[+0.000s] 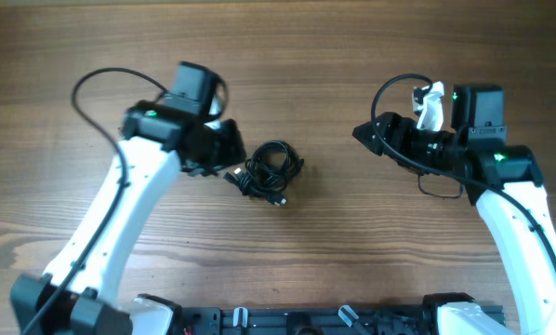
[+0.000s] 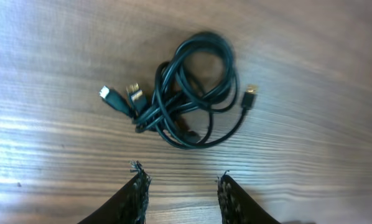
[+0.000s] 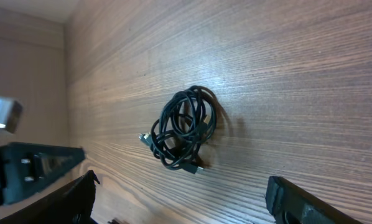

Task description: Untangle cables

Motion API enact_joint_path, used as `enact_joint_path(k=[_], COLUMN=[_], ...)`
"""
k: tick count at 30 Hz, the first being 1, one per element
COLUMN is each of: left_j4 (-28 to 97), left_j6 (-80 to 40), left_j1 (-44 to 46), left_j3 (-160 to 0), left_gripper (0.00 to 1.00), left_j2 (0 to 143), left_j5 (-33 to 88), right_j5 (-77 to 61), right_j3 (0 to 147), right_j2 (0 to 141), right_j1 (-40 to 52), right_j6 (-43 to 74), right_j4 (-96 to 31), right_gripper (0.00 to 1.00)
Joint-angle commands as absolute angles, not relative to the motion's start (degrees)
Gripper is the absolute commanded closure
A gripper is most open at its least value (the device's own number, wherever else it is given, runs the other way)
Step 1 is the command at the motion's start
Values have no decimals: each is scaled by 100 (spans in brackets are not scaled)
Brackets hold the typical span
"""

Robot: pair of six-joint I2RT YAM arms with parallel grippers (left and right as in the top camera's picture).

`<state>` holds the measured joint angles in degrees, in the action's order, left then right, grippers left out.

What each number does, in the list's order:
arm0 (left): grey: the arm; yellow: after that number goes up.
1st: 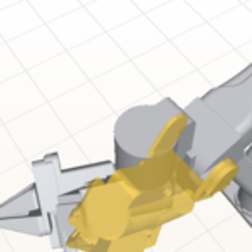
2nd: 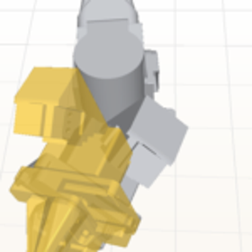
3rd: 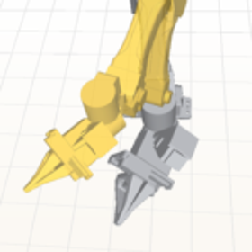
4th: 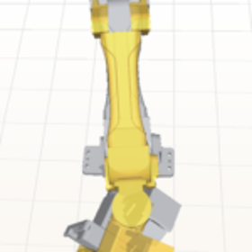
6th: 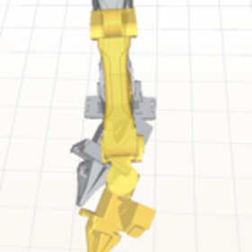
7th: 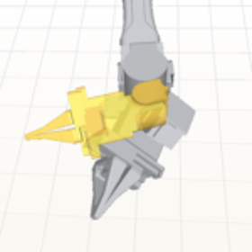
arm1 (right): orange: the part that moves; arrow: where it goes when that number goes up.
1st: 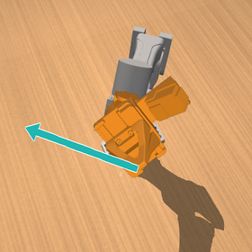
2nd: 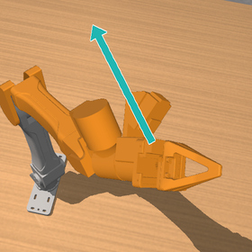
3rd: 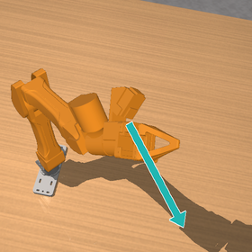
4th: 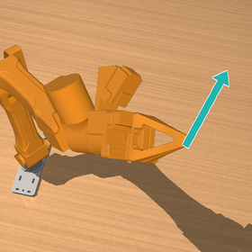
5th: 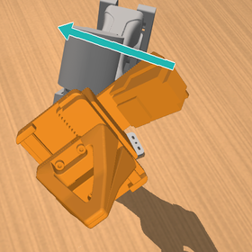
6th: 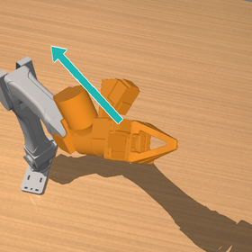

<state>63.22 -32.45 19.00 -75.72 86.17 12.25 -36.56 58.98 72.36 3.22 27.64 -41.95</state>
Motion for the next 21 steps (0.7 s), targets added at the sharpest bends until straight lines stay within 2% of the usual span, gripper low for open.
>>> enact_joint_path(k=[1, 5, 8, 16, 21], left_j4=[6322, 6281, 6045, 5522, 5430], left_j6=[-4477, -5258, -5498, -5865, -5924], left_j1=[2410, 2591, 2652, 2952, 2952], left_j3=[-7575, -7568, -7568, -7275, -7000], left_gripper=[63, 68, 72, 69, 73], left_j2=[9085, 9631, 9992, 10053, 10055], left_j5=[368, -8, 137, 185, 185], right_j5=[-3824, -3822, -3778, -3691, -3688], right_j3=[5990, 5990, 5990, 5990, 5990], right_j2=[7264, 7264, 7264, 7266, 7266], right_j1=[338, 338, 338, 338, 338], right_j6=[2849, 2849, 2847, 2847, 2847], right_j4=[-4180, -4230, -4248, -4357, -4357], right_gripper=[11, 11, 11, 10, 10])
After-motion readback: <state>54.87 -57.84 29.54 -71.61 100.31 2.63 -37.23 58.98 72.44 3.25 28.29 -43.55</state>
